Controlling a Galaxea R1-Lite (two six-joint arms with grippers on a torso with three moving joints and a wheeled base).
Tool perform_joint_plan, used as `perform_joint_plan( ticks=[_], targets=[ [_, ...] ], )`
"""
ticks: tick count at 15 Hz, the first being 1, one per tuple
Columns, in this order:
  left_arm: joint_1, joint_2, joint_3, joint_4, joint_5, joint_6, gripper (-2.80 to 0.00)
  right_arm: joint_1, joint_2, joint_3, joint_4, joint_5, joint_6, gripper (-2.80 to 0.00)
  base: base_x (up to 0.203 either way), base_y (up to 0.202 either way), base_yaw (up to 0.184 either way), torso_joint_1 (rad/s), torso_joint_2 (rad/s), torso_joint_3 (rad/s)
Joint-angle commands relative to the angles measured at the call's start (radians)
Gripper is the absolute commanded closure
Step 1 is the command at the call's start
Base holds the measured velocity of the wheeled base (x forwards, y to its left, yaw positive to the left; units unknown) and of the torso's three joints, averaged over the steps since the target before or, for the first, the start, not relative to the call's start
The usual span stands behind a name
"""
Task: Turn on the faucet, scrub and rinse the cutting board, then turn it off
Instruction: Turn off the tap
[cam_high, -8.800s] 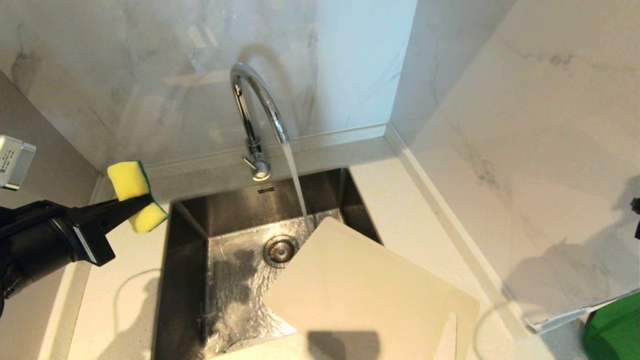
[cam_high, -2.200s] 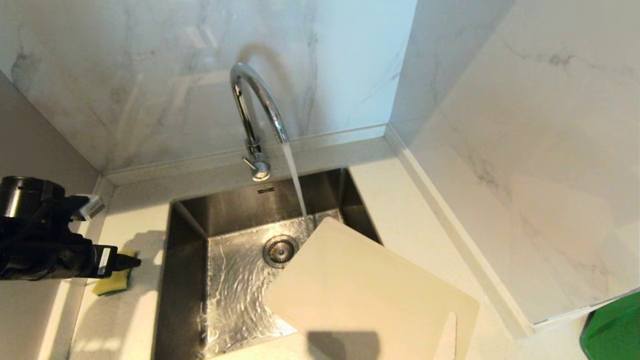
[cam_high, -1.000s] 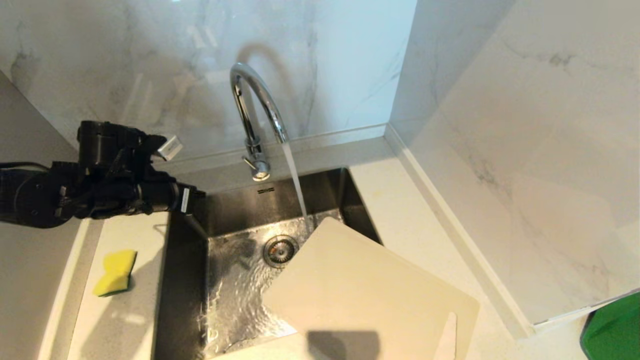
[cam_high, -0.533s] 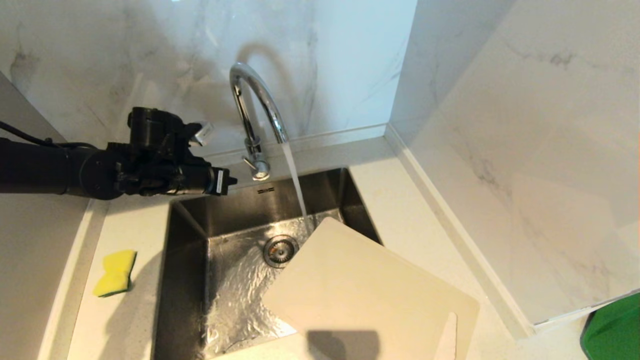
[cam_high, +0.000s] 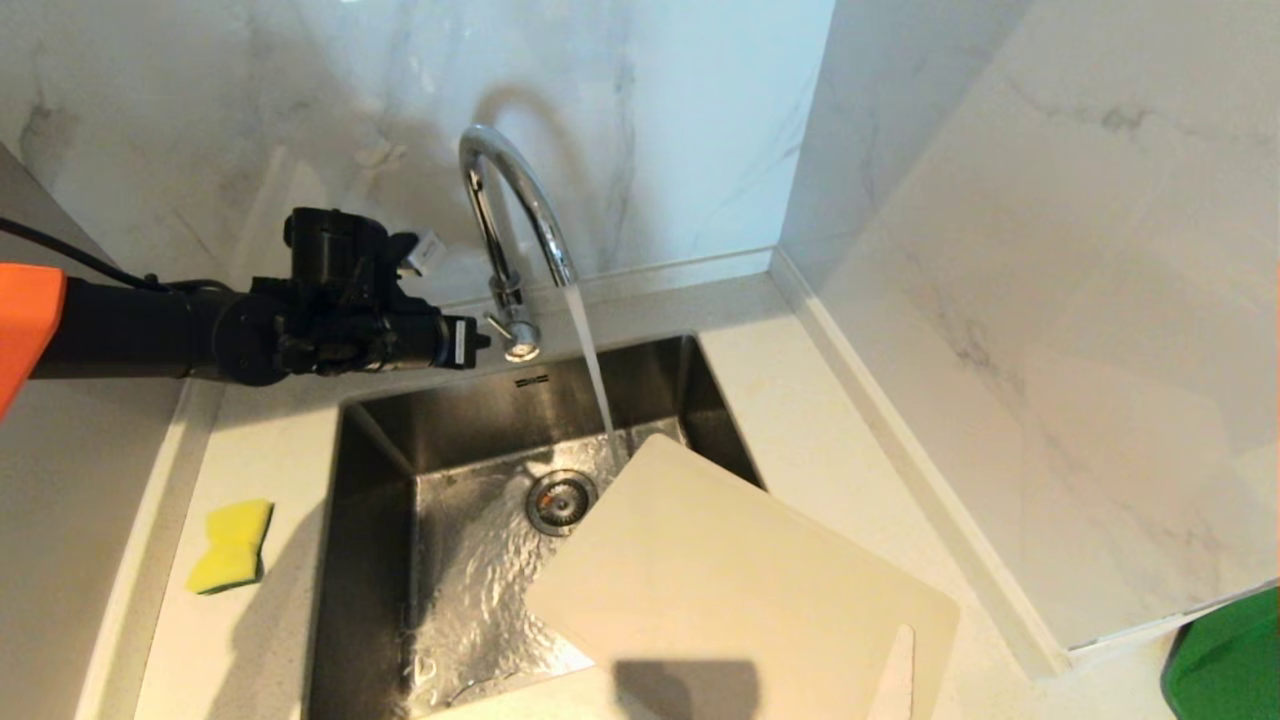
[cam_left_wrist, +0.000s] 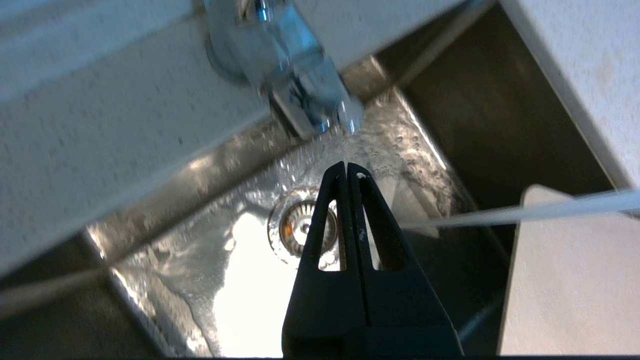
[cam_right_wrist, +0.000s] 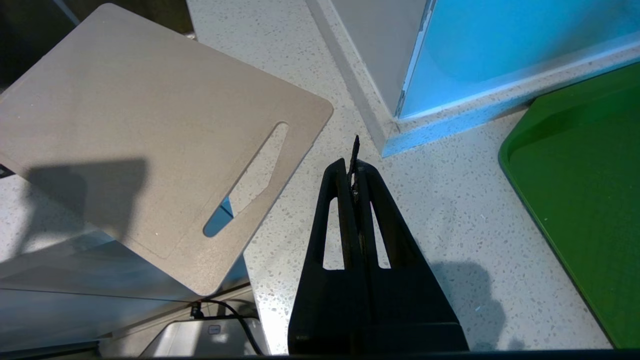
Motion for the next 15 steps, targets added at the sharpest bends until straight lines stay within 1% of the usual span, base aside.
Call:
perform_joint_plan(
  ticks=[1, 12, 15],
  targets=[
    [-0.001, 0.03, -0.044, 0.0, 0.0, 0.0, 0.0, 0.0, 0.001, 0.0, 0.0, 0.0, 0.0, 0.0, 0.0, 0.0, 0.0, 0.0, 0.0, 0.0],
    [-0.002, 0.062, -0.128, -0.006, 0.009, -0.017, 0.0, 0.0, 0.001, 0.0, 0.0, 0.0, 0.0, 0.0, 0.0, 0.0, 0.0, 0.0, 0.0, 0.0],
    [-0.002, 0.074, -0.147, -0.008, 0.036, -0.016, 0.0, 0.002, 0.001, 0.0, 0.0, 0.0, 0.0, 0.0, 0.0, 0.0, 0.0, 0.0, 0.0, 0.0]
  ],
)
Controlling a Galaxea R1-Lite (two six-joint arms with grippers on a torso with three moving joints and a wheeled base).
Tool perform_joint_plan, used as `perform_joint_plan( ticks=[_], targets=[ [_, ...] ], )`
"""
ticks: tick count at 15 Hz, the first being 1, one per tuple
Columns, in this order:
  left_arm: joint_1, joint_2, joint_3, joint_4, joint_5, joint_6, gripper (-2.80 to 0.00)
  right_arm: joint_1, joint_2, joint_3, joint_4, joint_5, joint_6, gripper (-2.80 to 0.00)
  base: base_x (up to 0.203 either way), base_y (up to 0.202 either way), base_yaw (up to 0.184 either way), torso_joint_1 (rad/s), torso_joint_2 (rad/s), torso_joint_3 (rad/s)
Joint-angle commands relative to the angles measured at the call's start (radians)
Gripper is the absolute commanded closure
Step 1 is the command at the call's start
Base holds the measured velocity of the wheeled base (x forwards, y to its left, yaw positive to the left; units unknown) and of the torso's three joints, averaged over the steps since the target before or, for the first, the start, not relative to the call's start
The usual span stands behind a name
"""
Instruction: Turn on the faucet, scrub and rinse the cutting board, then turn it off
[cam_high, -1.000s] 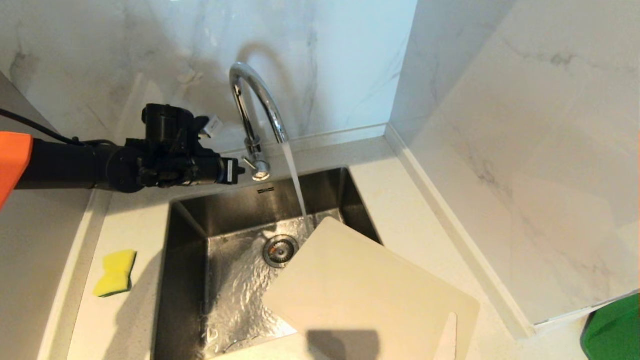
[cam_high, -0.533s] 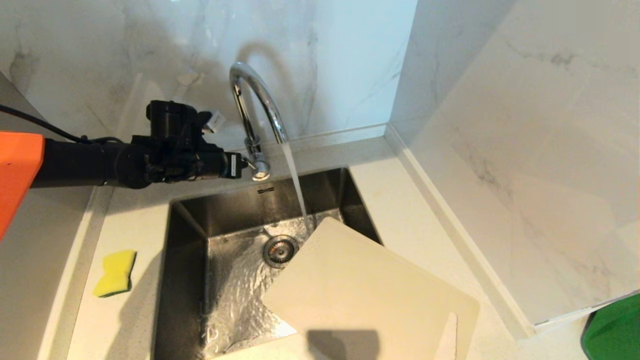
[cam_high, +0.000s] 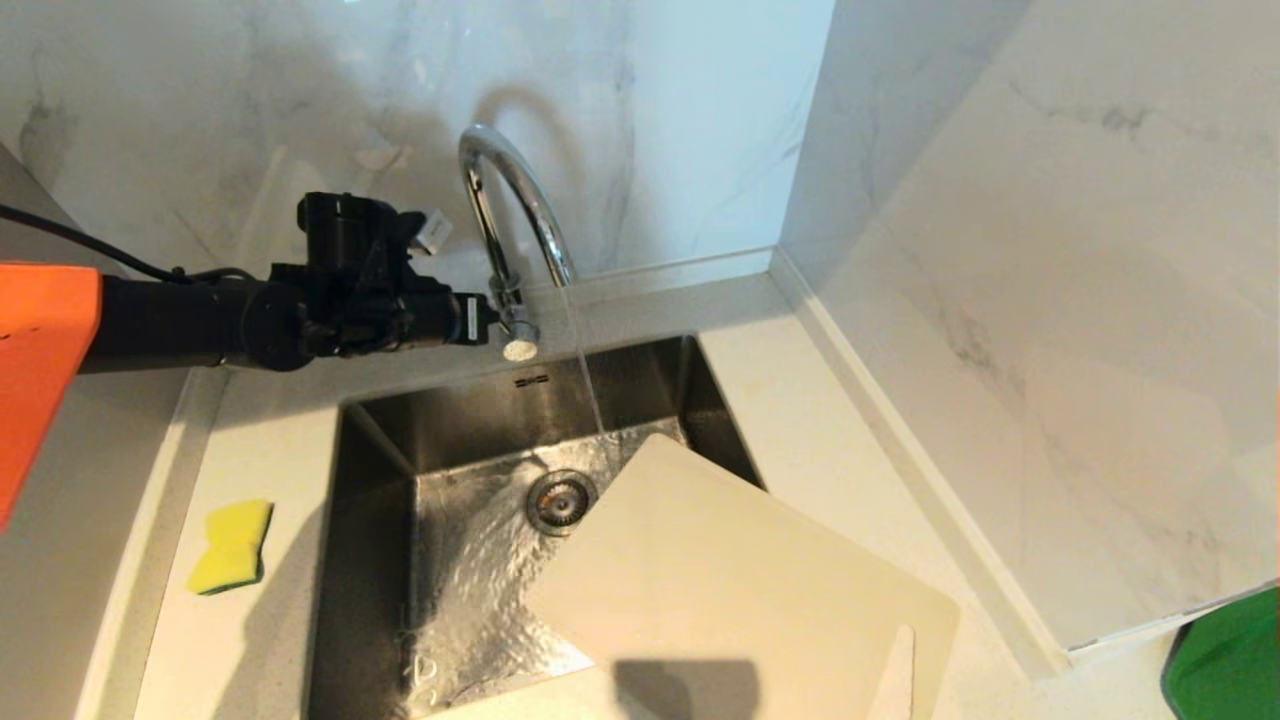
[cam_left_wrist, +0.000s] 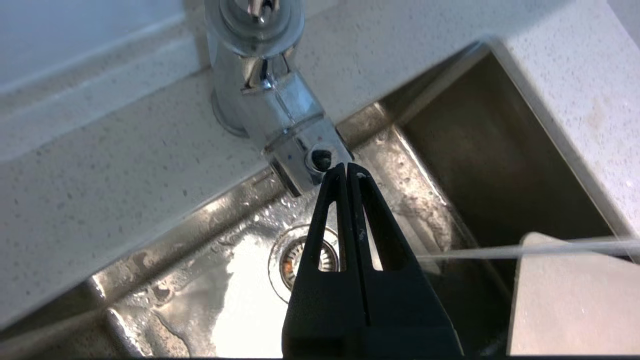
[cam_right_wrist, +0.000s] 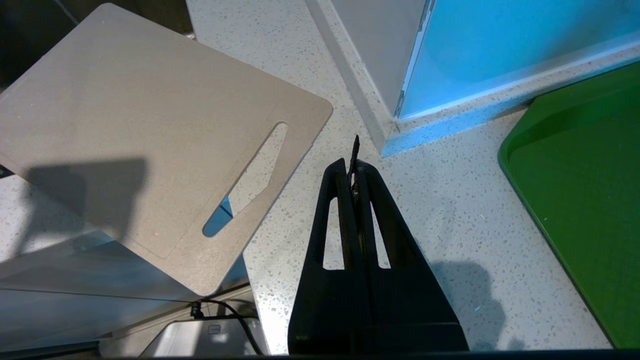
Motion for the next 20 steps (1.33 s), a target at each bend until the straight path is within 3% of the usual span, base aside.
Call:
perform_joint_plan(
  ticks=[1, 11, 13, 16, 20],
  targets=[
    [0.0, 0.009, -0.014, 0.0, 0.023, 0.0, 0.0, 0.0, 0.001, 0.0, 0.0, 0.0, 0.0, 0.0, 0.0, 0.0, 0.0, 0.0, 0.0, 0.0],
    [-0.003, -0.057, -0.003, 0.008, 0.029, 0.006, 0.0, 0.0, 0.001, 0.0, 0.0, 0.0, 0.0, 0.0, 0.0, 0.0, 0.0, 0.0, 0.0, 0.0],
    [-0.004, -0.157, 0.085, 0.058, 0.027, 0.023, 0.0, 0.0, 0.001, 0.0, 0.0, 0.0, 0.0, 0.0, 0.0, 0.0, 0.0, 0.0, 0.0, 0.0],
    [0.001, -0.348, 0.338, 0.188, 0.028, 0.064, 0.0, 0.0, 0.001, 0.0, 0.0, 0.0, 0.0, 0.0, 0.0, 0.0, 0.0, 0.0, 0.0, 0.0],
    [0.022, -0.618, 0.632, 0.228, 0.028, 0.063, 0.0, 0.0, 0.001, 0.0, 0.0, 0.0, 0.0, 0.0, 0.0, 0.0, 0.0, 0.0, 0.0, 0.0]
  ],
)
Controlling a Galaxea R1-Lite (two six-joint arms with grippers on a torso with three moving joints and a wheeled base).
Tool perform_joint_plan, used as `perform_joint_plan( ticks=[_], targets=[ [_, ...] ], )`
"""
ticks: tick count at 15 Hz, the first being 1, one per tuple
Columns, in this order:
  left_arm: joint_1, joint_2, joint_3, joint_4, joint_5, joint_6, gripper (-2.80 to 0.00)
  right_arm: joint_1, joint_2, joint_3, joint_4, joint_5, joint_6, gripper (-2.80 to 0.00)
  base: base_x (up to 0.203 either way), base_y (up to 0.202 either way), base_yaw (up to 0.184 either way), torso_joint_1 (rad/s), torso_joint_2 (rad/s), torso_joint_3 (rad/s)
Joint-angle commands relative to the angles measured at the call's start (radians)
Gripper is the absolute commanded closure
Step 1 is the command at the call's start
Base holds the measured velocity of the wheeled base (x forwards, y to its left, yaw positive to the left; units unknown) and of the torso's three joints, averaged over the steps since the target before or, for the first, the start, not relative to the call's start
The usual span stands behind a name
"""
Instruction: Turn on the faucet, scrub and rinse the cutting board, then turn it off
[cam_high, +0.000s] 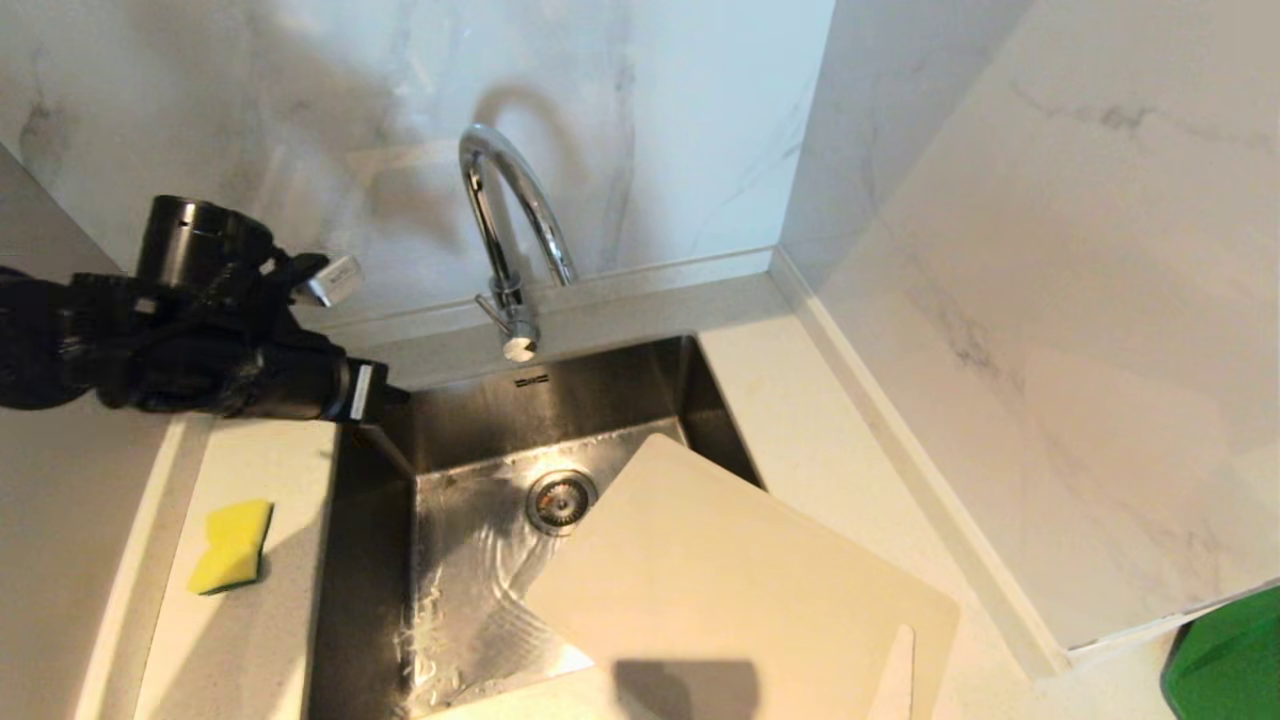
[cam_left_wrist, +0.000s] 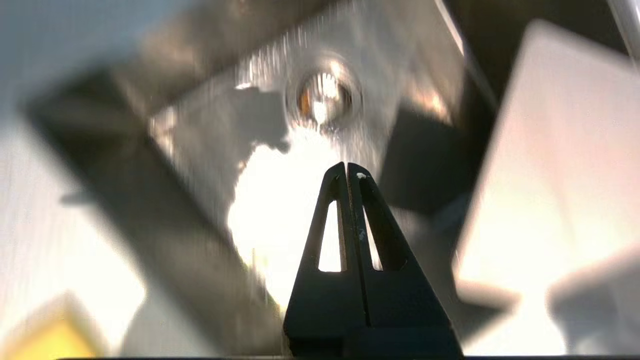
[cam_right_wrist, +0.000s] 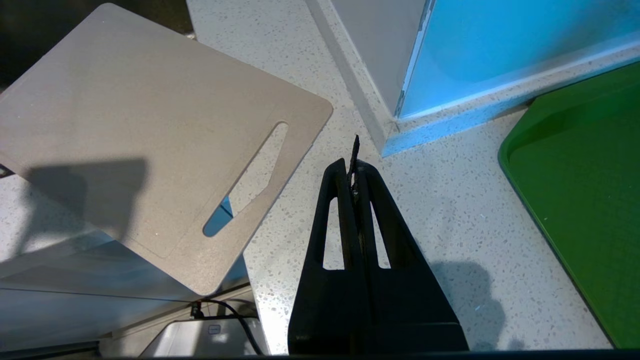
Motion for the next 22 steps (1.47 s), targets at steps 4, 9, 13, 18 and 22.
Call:
perform_joint_plan(
  ticks=[4, 9, 13, 18, 22],
  targets=[
    [0.051, -0.325, 0.219, 0.022, -0.003, -0.024, 0.0, 0.0, 0.001, 0.0, 0.0, 0.0, 0.0, 0.0, 0.0, 0.0, 0.0, 0.0, 0.0, 0.0],
    [0.14, -0.518, 0.401, 0.022, -0.002, 0.012, 0.0, 0.0, 0.001, 0.0, 0.0, 0.0, 0.0, 0.0, 0.0, 0.0, 0.0, 0.0, 0.0, 0.0],
    [0.156, -0.758, 0.636, -0.028, 0.045, 0.021, 0.0, 0.0, 0.001, 0.0, 0.0, 0.0, 0.0, 0.0, 0.0, 0.0, 0.0, 0.0, 0.0, 0.0],
    [0.193, -0.942, 0.902, -0.198, 0.097, 0.029, 0.0, 0.001, 0.001, 0.0, 0.0, 0.0, 0.0, 0.0, 0.0, 0.0, 0.0, 0.0, 0.0, 0.0],
    [0.213, -1.025, 1.155, -0.369, 0.098, 0.055, 0.0, 0.0, 0.001, 0.0, 0.0, 0.0, 0.0, 0.0, 0.0, 0.0, 0.0, 0.0, 0.0, 0.0]
  ],
)
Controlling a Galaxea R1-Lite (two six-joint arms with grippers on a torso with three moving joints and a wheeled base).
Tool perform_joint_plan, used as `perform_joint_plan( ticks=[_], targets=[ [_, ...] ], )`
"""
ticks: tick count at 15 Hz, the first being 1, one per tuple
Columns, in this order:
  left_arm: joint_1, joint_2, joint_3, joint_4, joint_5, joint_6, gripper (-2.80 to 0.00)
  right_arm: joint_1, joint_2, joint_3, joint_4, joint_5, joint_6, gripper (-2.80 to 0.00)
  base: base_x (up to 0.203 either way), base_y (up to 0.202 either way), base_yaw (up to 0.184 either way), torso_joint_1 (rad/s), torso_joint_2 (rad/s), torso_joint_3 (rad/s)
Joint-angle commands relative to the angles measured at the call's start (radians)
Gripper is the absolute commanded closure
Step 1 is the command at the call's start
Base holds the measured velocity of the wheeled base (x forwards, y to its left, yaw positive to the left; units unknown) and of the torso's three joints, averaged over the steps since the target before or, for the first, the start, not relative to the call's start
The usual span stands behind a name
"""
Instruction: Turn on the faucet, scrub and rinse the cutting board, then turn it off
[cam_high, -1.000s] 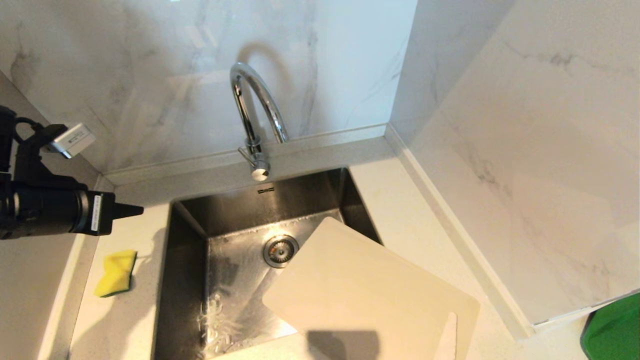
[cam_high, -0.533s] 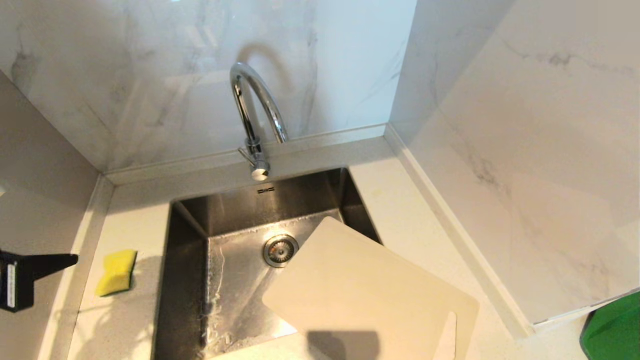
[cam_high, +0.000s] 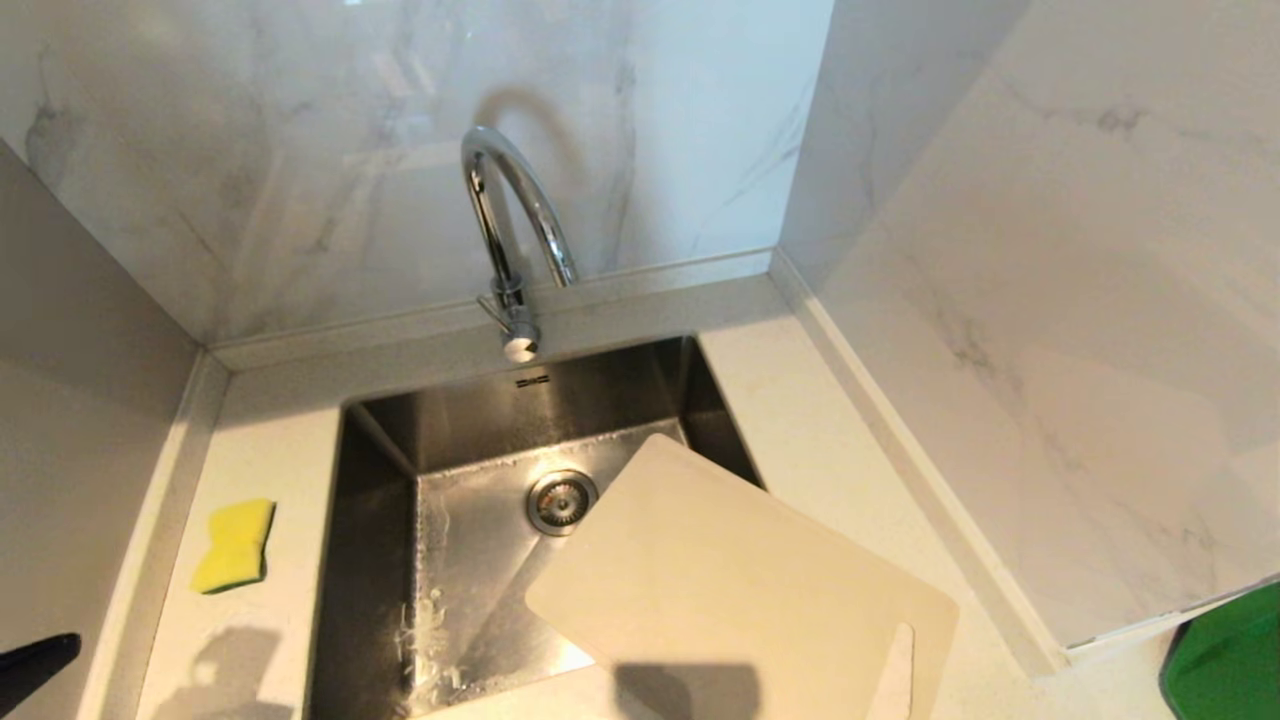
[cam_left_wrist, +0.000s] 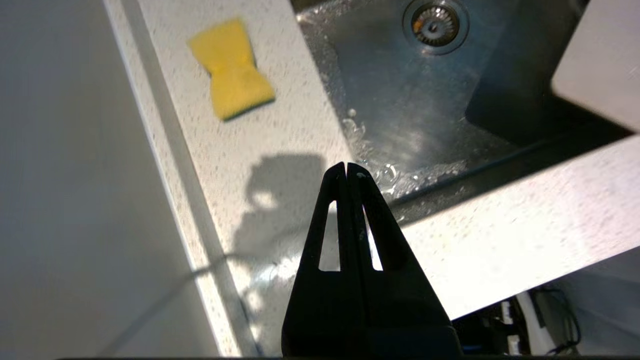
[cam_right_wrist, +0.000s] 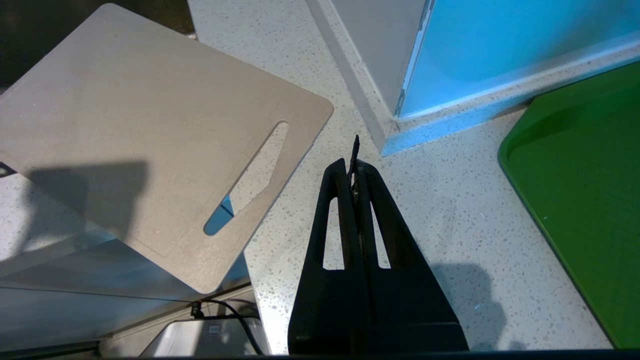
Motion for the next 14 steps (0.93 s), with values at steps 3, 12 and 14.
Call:
perform_joint_plan(
  ticks=[3, 12, 14],
  targets=[
    [0.018, -0.133, 0.231, -0.137, 0.0, 0.019, 0.0, 0.0, 0.001, 0.0, 0.0, 0.0, 0.0, 0.0, 0.0, 0.0, 0.0, 0.0, 0.0, 0.0],
    [0.099, -0.353, 0.234, 0.055, -0.036, 0.021, 0.0, 0.0, 0.001, 0.0, 0.0, 0.0, 0.0, 0.0, 0.0, 0.0, 0.0, 0.0, 0.0, 0.0],
    [0.1, -0.417, 0.234, 0.143, -0.028, 0.024, 0.0, 0.0, 0.001, 0.0, 0.0, 0.0, 0.0, 0.0, 0.0, 0.0, 0.0, 0.0, 0.0, 0.0]
  ],
)
